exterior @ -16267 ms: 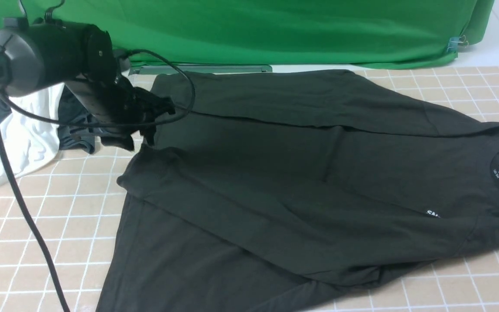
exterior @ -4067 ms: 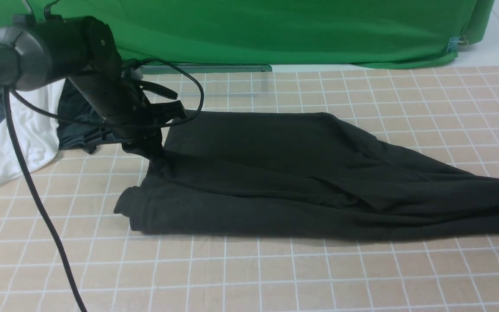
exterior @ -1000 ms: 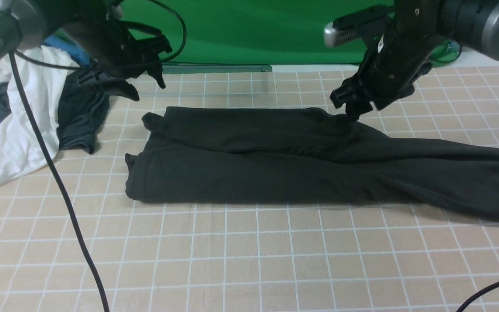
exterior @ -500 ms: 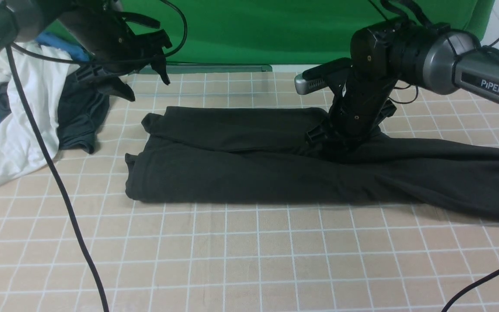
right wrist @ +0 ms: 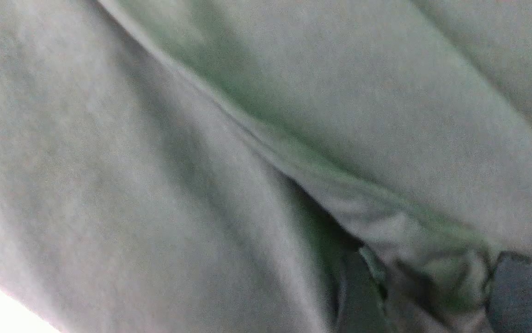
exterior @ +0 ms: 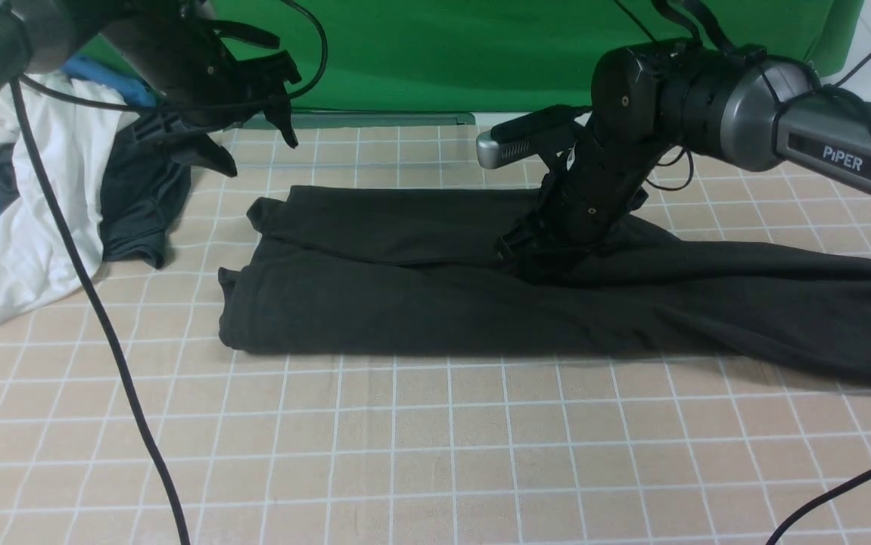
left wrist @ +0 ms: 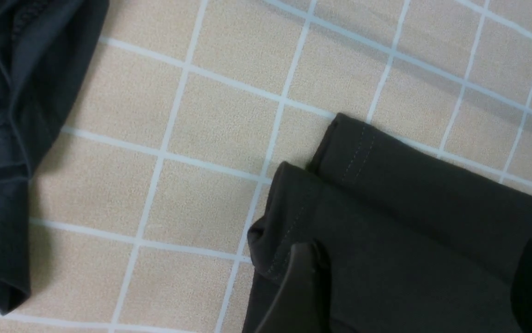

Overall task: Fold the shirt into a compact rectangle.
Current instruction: 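Fold the black garment in half by bringing its near edge over to the far edge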

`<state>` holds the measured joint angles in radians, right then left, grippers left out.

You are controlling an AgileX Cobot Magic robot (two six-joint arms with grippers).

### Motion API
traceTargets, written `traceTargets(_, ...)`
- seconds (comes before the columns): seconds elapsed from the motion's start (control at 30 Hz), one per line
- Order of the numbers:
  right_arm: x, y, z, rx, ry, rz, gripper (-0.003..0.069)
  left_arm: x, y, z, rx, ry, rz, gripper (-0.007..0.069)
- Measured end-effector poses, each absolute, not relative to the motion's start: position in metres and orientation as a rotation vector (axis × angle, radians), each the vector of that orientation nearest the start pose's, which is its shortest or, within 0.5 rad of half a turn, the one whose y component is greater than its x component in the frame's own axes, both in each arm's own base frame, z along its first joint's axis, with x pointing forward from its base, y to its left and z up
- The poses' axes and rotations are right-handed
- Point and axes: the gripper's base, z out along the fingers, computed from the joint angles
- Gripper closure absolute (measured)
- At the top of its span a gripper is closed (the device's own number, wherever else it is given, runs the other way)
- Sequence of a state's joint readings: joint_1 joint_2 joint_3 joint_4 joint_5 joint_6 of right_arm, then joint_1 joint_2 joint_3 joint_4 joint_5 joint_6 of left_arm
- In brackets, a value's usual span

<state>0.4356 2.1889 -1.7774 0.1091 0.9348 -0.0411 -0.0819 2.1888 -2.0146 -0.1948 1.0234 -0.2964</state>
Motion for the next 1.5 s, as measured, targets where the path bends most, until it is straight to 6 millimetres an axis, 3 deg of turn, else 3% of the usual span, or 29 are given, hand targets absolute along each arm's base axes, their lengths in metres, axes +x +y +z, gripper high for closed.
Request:
traceTargets(0.17, 0.421, 0.205, 0.184, -0.606, 2.775, 0.220, 0.0286, 0.484, -0.055, 0.251, -0.373, 2.676, -0.372, 0.0086)
traceTargets(0.4, 0.424, 0.206, 0.166, -0.617, 2.808, 0.202, 0.0312, 0.484, -0.055, 0.251, -0.373, 2.676, -0.372, 0.0086)
traceTargets(0.5, 0.425, 0.206, 0.166, -0.645, 2.794, 0.192, 0.0407, 0.484, -0.055, 0.251, -0.373, 2.676, -0.372, 0.0086)
traceTargets(0.53, 0.425, 0.206, 0.166, -0.674, 2.781, 0.185, 0.0526, 0.484, -0.055, 0.251, -0.373, 2.676, -0.372, 0.0086)
traceTargets(0.63, 0.426, 0.205, 0.167, -0.697, 2.762, 0.171, 0.0608, 0.484, -0.055, 0.251, -0.373, 2.676, -0.372, 0.0086)
traceTargets(0.7, 0.429, 0.204, 0.170, -0.694, 2.749, 0.165, 0.0623, 0.484, -0.055, 0.251, -0.373, 2.676, -0.372, 0.0086)
traceTargets(1.0, 0.460, 0.181, 0.198, -0.569, 2.605, 0.170, 0.0624, 0.484, -0.055, 0.251, -0.375, 2.676, -0.372, 0.0086)
traceTargets(1.13, 0.476, 0.173, 0.192, -0.523, 2.520, 0.155, 0.0600, 0.485, -0.055, 0.251, -0.375, 2.669, -0.372, 0.0086)
traceTargets(1.23, 0.484, 0.172, 0.185, -0.508, 2.464, 0.148, 0.0552, 0.486, -0.055, 0.252, -0.376, 2.658, -0.372, 0.0086)
traceTargets(1.3, 0.491, 0.171, 0.181, -0.493, 2.411, 0.143, 0.0468, 0.486, -0.055, 0.252, -0.374, 2.655, -0.370, 0.0086)
traceTargets(1.4, 0.495, 0.170, 0.183, -0.490, 2.366, 0.132, 0.0373, 0.485, -0.054, 0.251, -0.366, 2.665, -0.364, 0.0086)
traceTargets(1.5, 0.495, 0.170, 0.190, -0.490, 2.376, 0.130, 0.0340, 0.480, -0.054, 0.249, -0.326, 2.739, -0.347, 0.0090)
